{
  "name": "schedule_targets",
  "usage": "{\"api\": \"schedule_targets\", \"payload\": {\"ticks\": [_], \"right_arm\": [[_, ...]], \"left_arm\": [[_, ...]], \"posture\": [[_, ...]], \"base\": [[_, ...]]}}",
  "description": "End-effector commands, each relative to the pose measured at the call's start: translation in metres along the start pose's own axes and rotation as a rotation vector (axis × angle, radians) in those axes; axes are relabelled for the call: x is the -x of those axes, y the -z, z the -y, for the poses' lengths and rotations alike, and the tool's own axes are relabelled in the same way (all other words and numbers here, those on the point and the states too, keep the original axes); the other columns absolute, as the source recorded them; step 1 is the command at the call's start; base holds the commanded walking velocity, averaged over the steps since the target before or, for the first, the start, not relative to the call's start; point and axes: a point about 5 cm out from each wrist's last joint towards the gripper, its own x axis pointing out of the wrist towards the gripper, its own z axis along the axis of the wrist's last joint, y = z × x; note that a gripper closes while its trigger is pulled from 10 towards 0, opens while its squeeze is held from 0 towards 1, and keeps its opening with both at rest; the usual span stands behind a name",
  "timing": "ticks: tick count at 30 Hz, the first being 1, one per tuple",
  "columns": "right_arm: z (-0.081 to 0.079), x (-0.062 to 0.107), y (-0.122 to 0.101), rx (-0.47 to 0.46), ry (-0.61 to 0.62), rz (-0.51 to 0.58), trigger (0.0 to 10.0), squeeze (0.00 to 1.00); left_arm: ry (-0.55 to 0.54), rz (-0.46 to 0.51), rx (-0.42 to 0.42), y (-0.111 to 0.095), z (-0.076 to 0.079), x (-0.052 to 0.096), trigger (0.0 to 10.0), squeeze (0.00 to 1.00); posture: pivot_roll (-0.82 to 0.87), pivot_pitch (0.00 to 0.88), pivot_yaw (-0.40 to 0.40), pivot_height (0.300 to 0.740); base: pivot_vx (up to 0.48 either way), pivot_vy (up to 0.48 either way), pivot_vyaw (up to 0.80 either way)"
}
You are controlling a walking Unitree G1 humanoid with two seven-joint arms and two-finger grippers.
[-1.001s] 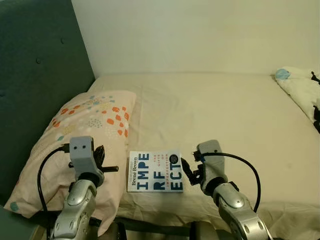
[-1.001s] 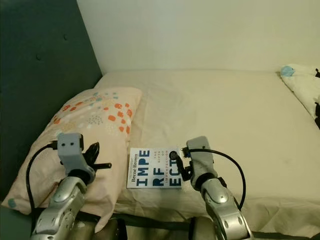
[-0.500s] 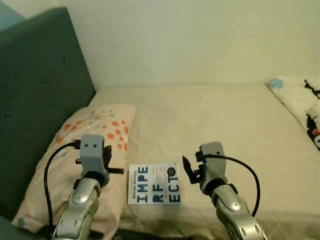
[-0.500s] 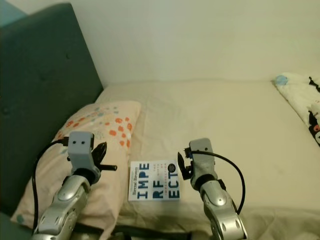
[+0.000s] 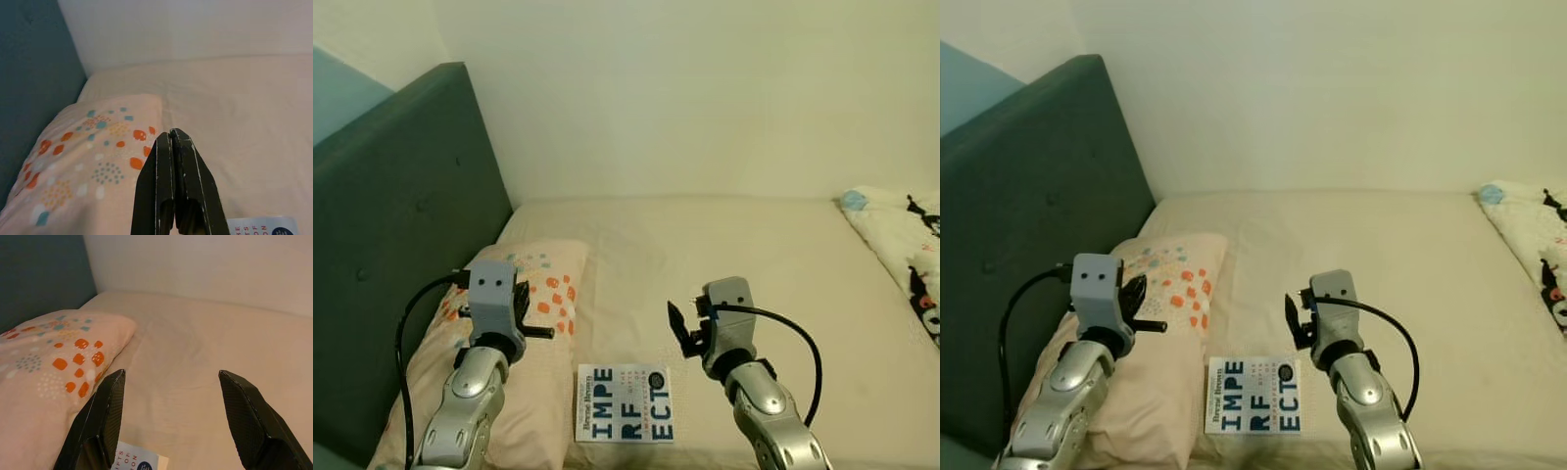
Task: Clean up the room
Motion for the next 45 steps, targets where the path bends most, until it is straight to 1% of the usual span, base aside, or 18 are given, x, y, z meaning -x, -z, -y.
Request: {"api": "schedule_targets", "payload": {"ticks": [1,5,6,10,13,16,17,19,21,25,29,35,38,42,45], "right_arm": [[-0.001,0.002,0.006,0.003,0.001,-0.016,10.0,0.0],[-0.001,0.002,0.008,0.009,0.012,-0.021,10.0,0.0],[0.0,0.002,0.009,-0.004,0.026,-0.022,10.0,0.0],[0.004,0.001,0.015,-0.01,0.05,-0.044,10.0,0.0],[0.005,0.001,0.017,-0.013,0.06,-0.051,10.0,0.0],[0.006,0.001,0.018,-0.015,0.065,-0.054,10.0,0.0],[0.006,0.0,0.019,-0.016,0.069,-0.059,10.0,0.0],[0.003,-0.001,0.021,-0.021,0.075,-0.069,10.0,0.0],[0.003,-0.001,0.021,-0.021,0.075,-0.069,10.0,0.0],[0.004,-0.003,0.02,-0.032,0.076,-0.069,10.0,0.0],[0.004,-0.004,0.021,-0.042,0.079,-0.08,10.0,0.0],[0.006,-0.005,0.025,-0.036,0.077,-0.1,10.0,0.0],[0.006,-0.006,0.027,-0.033,0.069,-0.109,10.0,0.0],[0.009,-0.011,0.025,-0.034,0.064,-0.111,10.0,0.0],[0.009,-0.011,0.026,-0.034,0.065,-0.114,10.0,0.0]], "left_arm": [[-0.008,-0.012,-0.021,0.003,-0.003,0.002,10.0,0.0],[-0.011,-0.015,-0.016,0.003,-0.004,0.001,10.0,0.0],[-0.009,-0.021,-0.013,0.004,-0.004,0.0,10.0,0.0],[-0.001,-0.058,-0.001,0.009,-0.002,0.0,10.0,0.0],[-0.003,-0.053,-0.002,0.009,-0.001,0.0,10.0,0.0],[-0.005,-0.052,-0.003,0.009,0.0,0.0,10.0,0.0],[-0.009,-0.061,-0.018,0.01,0.0,0.0,10.0,0.0],[-0.034,-0.086,-0.006,0.013,-0.002,-0.001,10.0,0.0],[-0.034,-0.086,-0.006,0.013,-0.002,-0.001,10.0,0.0],[-0.02,-0.111,-0.047,0.017,-0.001,-0.003,10.0,0.0],[-0.025,-0.131,-0.06,0.021,-0.003,-0.002,10.0,0.0],[-0.037,-0.136,-0.069,0.021,-0.006,0.002,10.0,0.0],[-0.061,-0.138,-0.052,0.022,-0.007,0.005,10.0,0.0],[-0.059,-0.138,-0.069,0.022,-0.006,0.0,10.0,0.0],[-0.059,-0.13,-0.064,0.02,-0.007,-0.001,10.0,0.0]], "posture": [[-0.1,0.0,0.022,0.74],[-0.1,0.0,0.024,0.74],[-0.1,0.0,0.024,0.74],[-0.1,0.0,0.03,0.74],[-0.1,0.0,0.031,0.74],[-0.1,0.0,0.031,0.74],[-0.1,0.0,0.035,0.74],[-0.1,0.0,0.043,0.74],[-0.1,0.0,0.043,0.74],[-0.1,0.004,0.051,0.74],[-0.1,0.014,0.049,0.74],[-0.08,0.019,0.036,0.74],[-0.07,0.015,0.029,0.74],[-0.07,0.008,0.032,0.74],[-0.07,0.001,0.035,0.74]], "base": [[0.0,0.0,0.0],[0.0,0.0,0.0],[0.0,0.0,0.0],[0.0,0.0,0.0],[0.0,0.0,0.0],[0.0,0.0,0.0],[0.0,0.0,0.0],[0.0,0.0,0.0],[0.0,0.0,0.0],[0.0,0.0,0.0],[0.0,0.0,0.0],[0.0,0.0,-0.76],[0.0,0.0,-0.8],[0.0,0.0,-0.8],[0.0,0.0,-0.8]]}}
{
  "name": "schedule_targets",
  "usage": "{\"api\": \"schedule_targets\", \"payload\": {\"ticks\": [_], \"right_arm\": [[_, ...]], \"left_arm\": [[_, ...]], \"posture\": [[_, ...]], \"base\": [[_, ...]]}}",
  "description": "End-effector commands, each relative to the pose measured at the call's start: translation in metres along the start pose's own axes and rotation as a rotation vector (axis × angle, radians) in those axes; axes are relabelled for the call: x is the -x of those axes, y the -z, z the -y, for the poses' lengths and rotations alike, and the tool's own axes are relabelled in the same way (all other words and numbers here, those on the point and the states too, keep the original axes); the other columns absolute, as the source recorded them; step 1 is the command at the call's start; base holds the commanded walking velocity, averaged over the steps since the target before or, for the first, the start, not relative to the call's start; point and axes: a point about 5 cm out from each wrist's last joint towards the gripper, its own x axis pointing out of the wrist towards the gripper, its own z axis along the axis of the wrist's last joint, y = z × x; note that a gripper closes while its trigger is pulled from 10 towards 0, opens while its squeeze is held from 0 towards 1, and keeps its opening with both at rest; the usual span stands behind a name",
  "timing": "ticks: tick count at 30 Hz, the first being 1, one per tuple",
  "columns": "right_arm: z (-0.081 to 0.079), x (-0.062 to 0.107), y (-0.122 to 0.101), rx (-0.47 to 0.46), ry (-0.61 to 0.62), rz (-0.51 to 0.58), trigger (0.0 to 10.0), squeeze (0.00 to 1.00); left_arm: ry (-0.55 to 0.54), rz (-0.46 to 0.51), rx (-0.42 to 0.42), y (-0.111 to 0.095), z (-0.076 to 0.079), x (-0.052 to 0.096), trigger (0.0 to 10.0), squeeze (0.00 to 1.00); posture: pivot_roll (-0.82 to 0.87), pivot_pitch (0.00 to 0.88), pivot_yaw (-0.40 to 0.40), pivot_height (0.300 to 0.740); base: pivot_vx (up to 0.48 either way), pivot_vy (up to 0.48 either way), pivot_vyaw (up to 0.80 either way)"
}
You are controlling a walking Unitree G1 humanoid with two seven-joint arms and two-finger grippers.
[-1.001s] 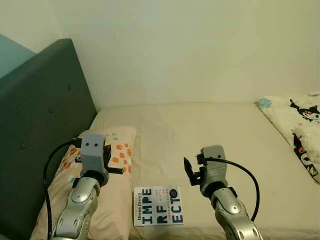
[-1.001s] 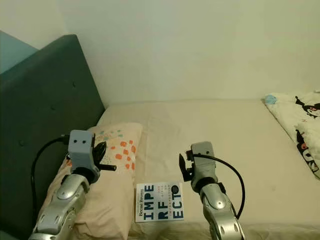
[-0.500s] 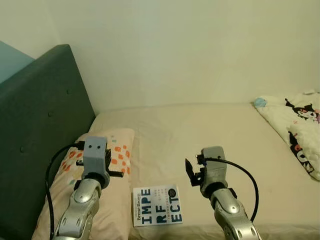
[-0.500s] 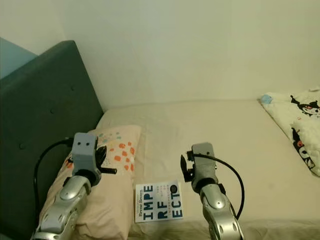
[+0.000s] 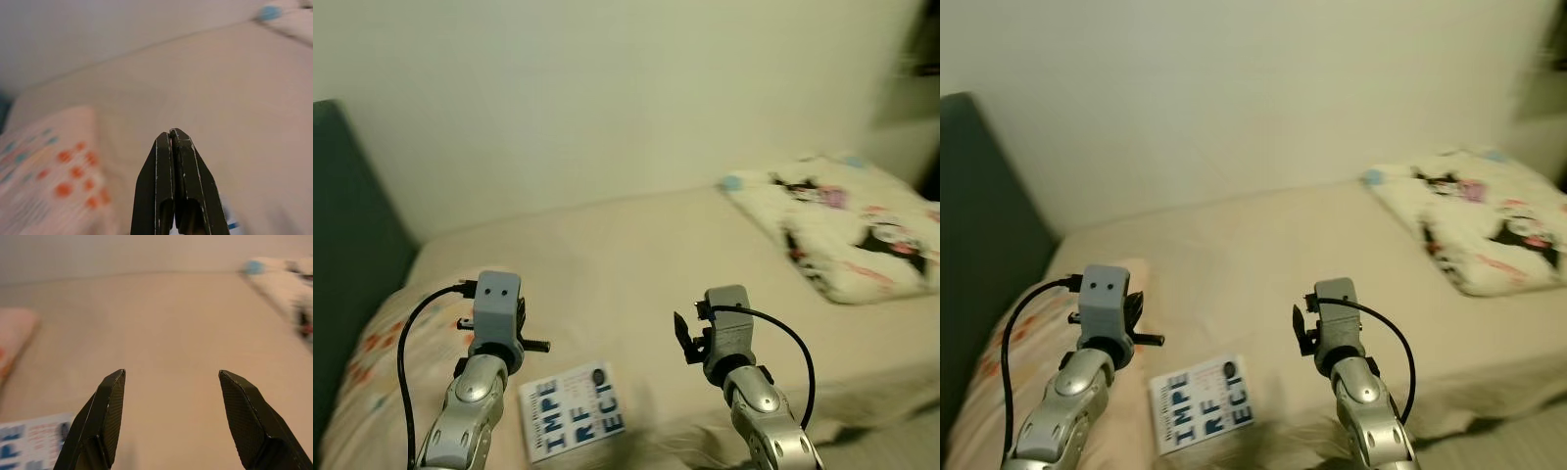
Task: Clean up the room
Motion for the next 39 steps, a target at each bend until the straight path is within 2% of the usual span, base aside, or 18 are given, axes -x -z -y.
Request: {"api": "schedule_targets", "payload": {"ticks": [1,6,10,15,25,31,39], "right_arm": [[-0.002,-0.001,0.003,-0.007,-0.007,-0.015,10.0,0.0],[0.003,-0.005,0.004,-0.009,0.004,-0.03,10.0,0.0],[0.009,-0.004,0.003,-0.009,0.016,-0.028,10.0,0.0],[0.013,0.002,0.005,-0.005,0.034,-0.034,10.0,0.0],[0.012,-0.001,0.001,0.003,0.035,-0.029,10.0,0.0],[0.021,-0.001,-0.001,-0.01,0.079,-0.025,10.0,0.0],[0.024,-0.005,-0.002,-0.013,0.086,-0.028,10.0,0.0]], "left_arm": [[-0.014,-0.025,-0.004,0.004,-0.003,-0.001,10.0,0.0],[-0.034,-0.013,0.001,0.001,-0.01,-0.004,10.0,0.0],[-0.027,-0.014,0.023,0.0,-0.007,-0.003,10.0,0.0],[-0.011,-0.061,-0.007,0.009,-0.01,0.001,10.0,0.0],[-0.037,-0.035,-0.046,0.005,-0.014,0.002,10.0,0.0],[-0.001,-0.013,-0.046,0.0,-0.007,-0.006,10.0,0.0],[-0.01,-0.016,-0.034,-0.001,-0.007,-0.011,10.0,0.0]], "posture": [[-0.07,0.001,0.035,0.74],[-0.07,0.008,0.031,0.74],[-0.08,0.015,0.052,0.74],[-0.09,0.047,0.044,0.74],[-0.07,0.041,0.02,0.74],[-0.08,0.004,0.016,0.74],[-0.08,0.0,0.014,0.74]], "base": [[0.0,0.0,-0.8],[0.0,0.0,-0.8],[0.0,0.0,-0.8],[0.0,0.0,-0.8],[0.0,0.0,-0.8],[0.0,0.0,-0.8],[0.0,0.0,-0.8]]}}
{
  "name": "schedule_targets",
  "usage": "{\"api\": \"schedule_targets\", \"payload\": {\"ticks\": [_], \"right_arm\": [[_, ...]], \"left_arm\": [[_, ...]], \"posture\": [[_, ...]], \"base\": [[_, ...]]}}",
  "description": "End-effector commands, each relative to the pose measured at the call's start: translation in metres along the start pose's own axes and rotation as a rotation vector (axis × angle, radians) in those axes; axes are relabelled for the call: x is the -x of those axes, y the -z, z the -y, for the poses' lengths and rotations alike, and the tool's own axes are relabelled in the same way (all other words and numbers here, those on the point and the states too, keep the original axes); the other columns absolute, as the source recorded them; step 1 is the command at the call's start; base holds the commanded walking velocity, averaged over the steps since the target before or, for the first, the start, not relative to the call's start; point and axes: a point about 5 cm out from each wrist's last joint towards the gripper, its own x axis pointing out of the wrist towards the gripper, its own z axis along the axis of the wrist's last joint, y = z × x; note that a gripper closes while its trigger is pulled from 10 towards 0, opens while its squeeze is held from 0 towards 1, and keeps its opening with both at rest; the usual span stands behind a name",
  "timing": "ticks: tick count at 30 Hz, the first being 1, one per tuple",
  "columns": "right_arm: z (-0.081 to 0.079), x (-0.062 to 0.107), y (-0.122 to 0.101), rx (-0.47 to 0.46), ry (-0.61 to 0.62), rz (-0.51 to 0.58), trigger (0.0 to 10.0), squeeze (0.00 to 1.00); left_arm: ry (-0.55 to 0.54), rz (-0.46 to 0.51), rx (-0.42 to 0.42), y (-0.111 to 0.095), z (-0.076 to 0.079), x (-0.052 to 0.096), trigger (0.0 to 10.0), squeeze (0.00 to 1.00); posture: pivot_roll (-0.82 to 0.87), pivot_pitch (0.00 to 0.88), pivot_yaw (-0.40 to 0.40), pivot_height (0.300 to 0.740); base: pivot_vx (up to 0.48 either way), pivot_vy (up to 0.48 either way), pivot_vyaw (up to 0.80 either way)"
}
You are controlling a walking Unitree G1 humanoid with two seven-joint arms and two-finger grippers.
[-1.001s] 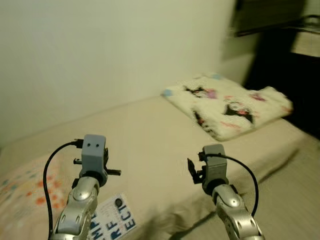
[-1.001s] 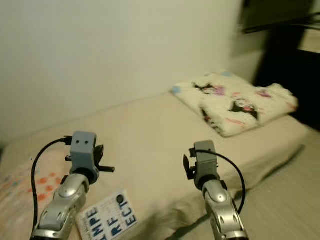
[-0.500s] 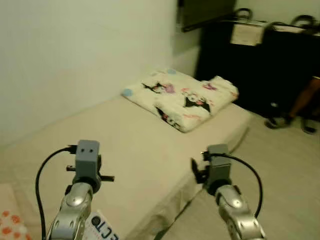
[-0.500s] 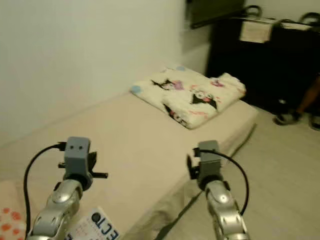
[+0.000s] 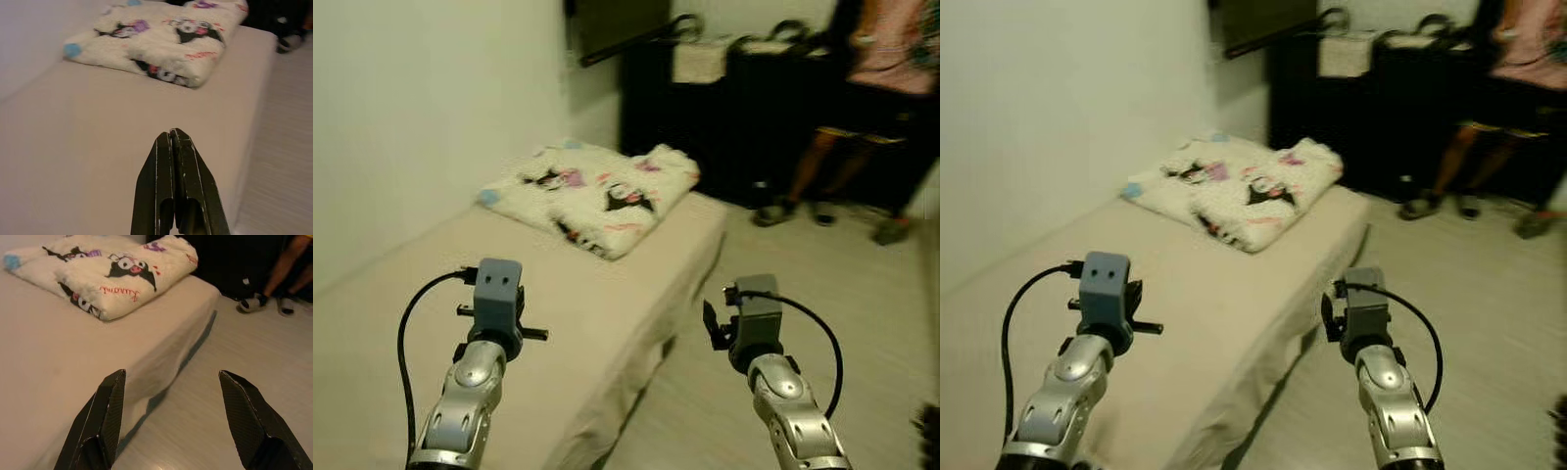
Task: Clean up the room
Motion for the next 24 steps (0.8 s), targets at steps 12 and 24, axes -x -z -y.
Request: {"api": "schedule_targets", "payload": {"ticks": [12,24], "right_arm": [[0.0043,-0.0001,0.0032,-0.014,0.011,-0.02,10.0,0.0],[0.0046,-0.0019,0.0027,-0.026,0.018,-0.018,10.0,0.0]], "left_arm": [[-0.009,0.003,0.002,0.0014,0.004,-0.0025,10.0,0.0],[0.006,-0.017,0.027,0.0077,0.0086,0.0019,10.0,0.0]], "posture": [[-0.08,0.0,-0.009,0.74],[-0.09,0.0,0.012,0.74]], "base": [[0.0,0.0,-0.8],[0.0,0.0,-0.8]]}}
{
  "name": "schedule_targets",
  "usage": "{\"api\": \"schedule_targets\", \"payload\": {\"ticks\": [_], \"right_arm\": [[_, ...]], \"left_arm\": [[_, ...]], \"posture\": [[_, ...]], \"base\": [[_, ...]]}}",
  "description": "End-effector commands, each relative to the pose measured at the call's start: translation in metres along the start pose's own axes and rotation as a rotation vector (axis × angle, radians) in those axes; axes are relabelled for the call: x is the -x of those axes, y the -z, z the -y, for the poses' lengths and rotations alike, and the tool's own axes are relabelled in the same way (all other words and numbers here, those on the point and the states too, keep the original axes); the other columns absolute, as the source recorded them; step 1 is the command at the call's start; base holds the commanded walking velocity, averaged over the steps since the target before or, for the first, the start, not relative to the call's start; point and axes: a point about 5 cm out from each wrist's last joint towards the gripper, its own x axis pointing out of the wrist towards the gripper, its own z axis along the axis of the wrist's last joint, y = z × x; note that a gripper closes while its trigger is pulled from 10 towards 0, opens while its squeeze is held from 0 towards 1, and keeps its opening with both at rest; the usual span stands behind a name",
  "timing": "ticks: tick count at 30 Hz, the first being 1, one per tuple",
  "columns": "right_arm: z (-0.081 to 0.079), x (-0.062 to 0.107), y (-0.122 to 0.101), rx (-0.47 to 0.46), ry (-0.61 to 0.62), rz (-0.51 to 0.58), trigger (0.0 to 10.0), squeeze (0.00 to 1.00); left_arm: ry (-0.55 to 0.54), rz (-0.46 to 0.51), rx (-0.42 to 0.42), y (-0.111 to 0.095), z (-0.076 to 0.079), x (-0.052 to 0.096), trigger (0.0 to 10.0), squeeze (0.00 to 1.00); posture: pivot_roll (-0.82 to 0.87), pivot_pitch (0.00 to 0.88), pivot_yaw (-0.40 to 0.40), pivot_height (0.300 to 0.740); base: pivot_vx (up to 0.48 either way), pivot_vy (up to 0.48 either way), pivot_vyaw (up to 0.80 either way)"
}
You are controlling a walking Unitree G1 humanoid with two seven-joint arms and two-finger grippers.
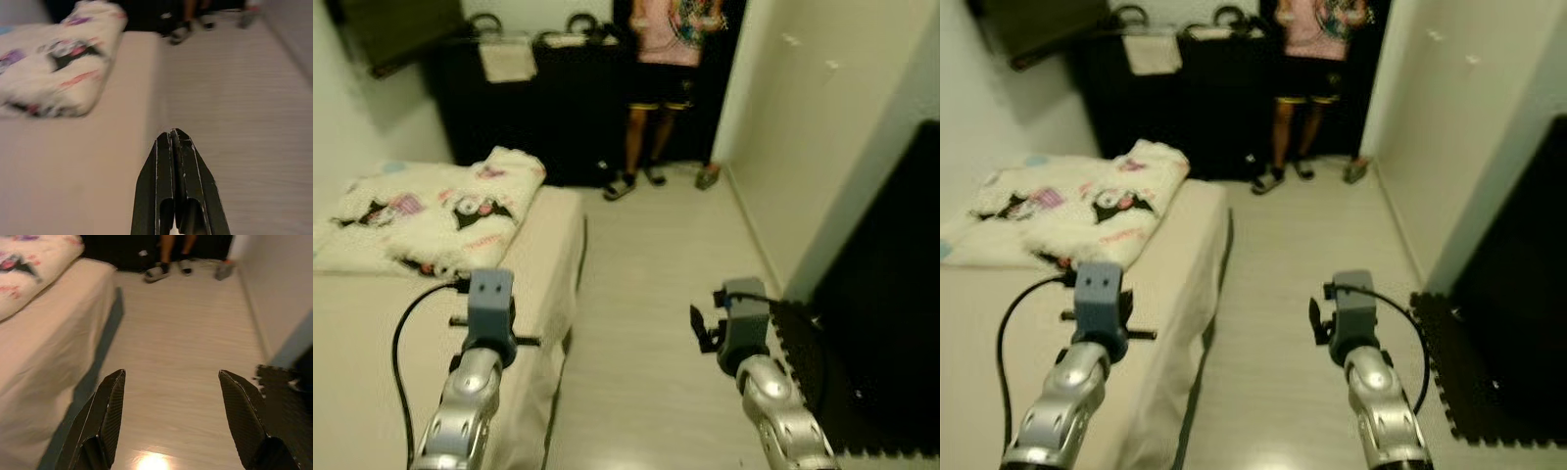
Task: Clean up the room
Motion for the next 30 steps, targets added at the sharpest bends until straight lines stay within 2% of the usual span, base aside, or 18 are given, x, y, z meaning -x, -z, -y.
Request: {"api": "schedule_targets", "payload": {"ticks": [1,5,12,17,30], "right_arm": [[0.0042,0.0008,0.0032,-0.017,0.023,-0.014,10.0,0.0],[0.0065,0.002,0.0035,-0.018,0.05,-0.013,10.0,0.0],[0.0048,0.0034,0.0047,-0.006,0.046,-0.018,10.0,0.0],[0.0057,0.0033,0.0027,-0.004,0.055,-0.009,10.0,0.0],[0.0098,0.0029,-0.0012,0.005,0.073,0.005,10.0,0.0]], "left_arm": [[0.024,-0.013,0.019,0.002,0.0056,-0.0018,10.0,0.0],[0.022,-0.017,0.044,0.001,0.004,-0.0051,10.0,0.0],[0.02,-0.029,0.032,0.0039,0.0028,-0.0045,10.0,0.0],[0.017,-0.03,0.054,0.0031,0.0062,-0.0074,10.0,0.0],[0.051,-0.035,0.024,0.0022,0.0106,-0.0116,10.0,0.0]], "posture": [[-0.09,0.0,0.012,0.74],[-0.1,0.0,0.022,0.74],[-0.12,0.004,0.029,0.74],[-0.13,0.001,0.028,0.74],[-0.15,0.014,0.058,0.74]], "base": [[0.0,0.0,-0.58],[0.0,0.0,0.0],[0.0,0.0,0.0],[0.0,0.0,0.0],[0.0,0.0,0.0]]}}
